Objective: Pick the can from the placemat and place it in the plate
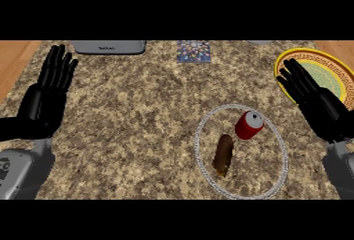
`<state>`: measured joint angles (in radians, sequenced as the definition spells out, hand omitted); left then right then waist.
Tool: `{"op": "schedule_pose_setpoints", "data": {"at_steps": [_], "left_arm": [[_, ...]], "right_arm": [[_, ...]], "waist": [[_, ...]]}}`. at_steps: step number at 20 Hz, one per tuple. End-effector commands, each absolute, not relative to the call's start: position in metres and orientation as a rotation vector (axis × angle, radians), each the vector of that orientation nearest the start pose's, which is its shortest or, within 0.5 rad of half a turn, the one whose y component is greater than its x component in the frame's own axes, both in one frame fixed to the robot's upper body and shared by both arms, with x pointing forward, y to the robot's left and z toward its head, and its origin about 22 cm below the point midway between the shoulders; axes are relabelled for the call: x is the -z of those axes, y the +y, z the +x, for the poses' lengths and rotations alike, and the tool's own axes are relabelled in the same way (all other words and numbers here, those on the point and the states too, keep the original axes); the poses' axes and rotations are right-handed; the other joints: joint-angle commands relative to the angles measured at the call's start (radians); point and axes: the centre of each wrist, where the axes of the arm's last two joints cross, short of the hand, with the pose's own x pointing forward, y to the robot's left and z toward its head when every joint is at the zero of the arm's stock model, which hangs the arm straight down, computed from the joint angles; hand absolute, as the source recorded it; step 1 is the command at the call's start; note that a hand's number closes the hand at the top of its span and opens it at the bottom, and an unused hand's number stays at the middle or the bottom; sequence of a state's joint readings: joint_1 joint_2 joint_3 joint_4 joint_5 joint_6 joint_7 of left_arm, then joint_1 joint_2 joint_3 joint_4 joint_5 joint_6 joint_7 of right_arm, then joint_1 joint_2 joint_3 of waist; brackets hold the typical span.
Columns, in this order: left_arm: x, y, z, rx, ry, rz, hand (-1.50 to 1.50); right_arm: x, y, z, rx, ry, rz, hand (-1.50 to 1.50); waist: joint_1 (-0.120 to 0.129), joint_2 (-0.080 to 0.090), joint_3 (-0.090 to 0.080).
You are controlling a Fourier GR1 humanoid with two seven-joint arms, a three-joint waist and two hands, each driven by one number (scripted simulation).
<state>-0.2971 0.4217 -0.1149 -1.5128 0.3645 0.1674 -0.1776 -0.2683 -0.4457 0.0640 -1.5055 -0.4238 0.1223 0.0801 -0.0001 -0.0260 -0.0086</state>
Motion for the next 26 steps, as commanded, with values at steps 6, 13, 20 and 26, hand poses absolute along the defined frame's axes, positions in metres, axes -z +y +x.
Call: {"op": "schedule_pose_setpoints", "data": {"at_steps": [6,13,20,26], "left_arm": [[-0.041,0.282,0.294,0.156,-1.616,0.112,0.0],[-0.021,0.268,0.291,0.145,-1.468,0.083,0.0],[-0.027,0.27,0.295,0.138,-1.465,0.115,0.0],[-0.021,0.263,0.296,0.153,-1.438,0.104,0.0]], "right_arm": [[-0.112,-0.22,0.327,-0.831,-1.612,0.856,1.5],[-0.092,-0.291,0.351,-0.812,-1.768,0.891,-1.5],[-0.127,-0.302,0.361,-1.171,-1.721,0.845,-1.5],[-0.141,-0.291,0.368,-1.343,-1.735,0.765,-1.5]], "waist": [[0.154,0.083,0.021],[0.091,0.075,0.02],[0.093,0.065,0.02],[0.089,0.062,0.017]]}}
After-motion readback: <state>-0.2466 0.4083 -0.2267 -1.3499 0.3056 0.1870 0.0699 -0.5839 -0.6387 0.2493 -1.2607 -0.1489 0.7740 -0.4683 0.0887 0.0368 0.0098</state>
